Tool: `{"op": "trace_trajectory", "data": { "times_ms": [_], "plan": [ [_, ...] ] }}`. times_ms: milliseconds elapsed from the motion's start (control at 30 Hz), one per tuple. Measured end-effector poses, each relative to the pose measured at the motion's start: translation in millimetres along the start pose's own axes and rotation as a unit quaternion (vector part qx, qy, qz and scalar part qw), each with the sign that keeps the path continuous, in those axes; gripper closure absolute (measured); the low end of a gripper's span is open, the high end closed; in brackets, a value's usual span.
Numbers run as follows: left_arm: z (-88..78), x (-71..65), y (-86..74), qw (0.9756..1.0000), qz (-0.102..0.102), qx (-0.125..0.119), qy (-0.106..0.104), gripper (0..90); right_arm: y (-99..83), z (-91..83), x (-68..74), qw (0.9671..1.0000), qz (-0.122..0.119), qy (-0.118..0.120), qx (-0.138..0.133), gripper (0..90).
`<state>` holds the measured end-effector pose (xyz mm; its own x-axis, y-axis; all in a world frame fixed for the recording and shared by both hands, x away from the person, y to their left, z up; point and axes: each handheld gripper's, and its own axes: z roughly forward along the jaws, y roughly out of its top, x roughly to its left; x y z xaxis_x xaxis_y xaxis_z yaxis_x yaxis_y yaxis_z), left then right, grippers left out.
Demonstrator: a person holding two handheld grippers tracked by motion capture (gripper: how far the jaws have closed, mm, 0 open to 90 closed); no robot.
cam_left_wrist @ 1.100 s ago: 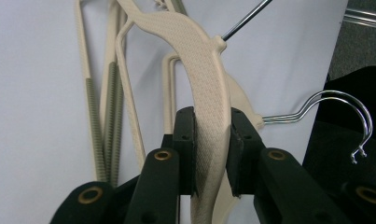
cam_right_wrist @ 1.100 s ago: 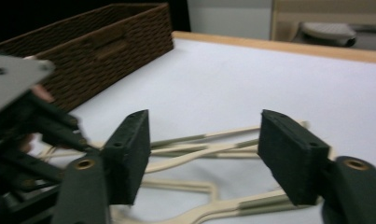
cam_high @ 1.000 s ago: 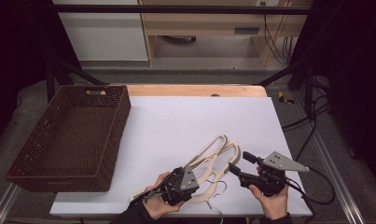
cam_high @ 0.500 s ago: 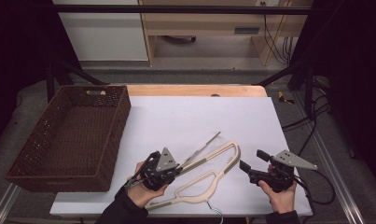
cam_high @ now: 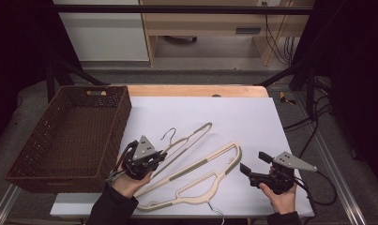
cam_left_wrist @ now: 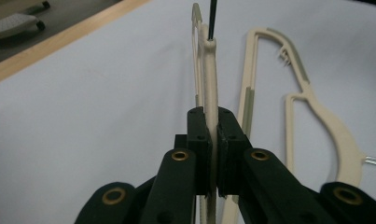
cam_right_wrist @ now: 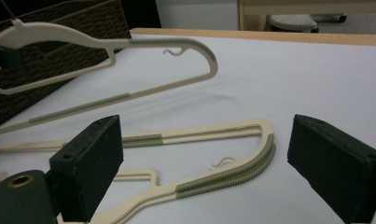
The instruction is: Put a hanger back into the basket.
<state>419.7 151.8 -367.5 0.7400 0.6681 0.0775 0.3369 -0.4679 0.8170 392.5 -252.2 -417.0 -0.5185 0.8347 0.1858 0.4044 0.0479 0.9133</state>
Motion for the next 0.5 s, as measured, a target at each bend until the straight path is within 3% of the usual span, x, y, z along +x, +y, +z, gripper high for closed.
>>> {"op": "trace_trajectory", "data": {
  "times_ms": [267, 400, 500],
  "plan": [
    [-38.3, 4.1, 20.4, 0.9979, -0.006, -0.057, -0.03, 86.0, 3.4, -5.6, -3.1, 0.9999, 0.0, -0.009, -0.01, 6.2],
    [-54.1, 8.6, 32.3, 0.9977, 0.006, -0.065, -0.019, 86.0, 6.1, -7.6, -4.6, 0.9998, -0.006, -0.006, -0.018, 4.7],
    [-73.6, 18.3, 48.0, 0.997, 0.014, -0.076, -0.009, 86.0, 9.9, -7.1, -2.9, 0.9994, -0.027, -0.008, -0.022, 2.8]
  ]
}}
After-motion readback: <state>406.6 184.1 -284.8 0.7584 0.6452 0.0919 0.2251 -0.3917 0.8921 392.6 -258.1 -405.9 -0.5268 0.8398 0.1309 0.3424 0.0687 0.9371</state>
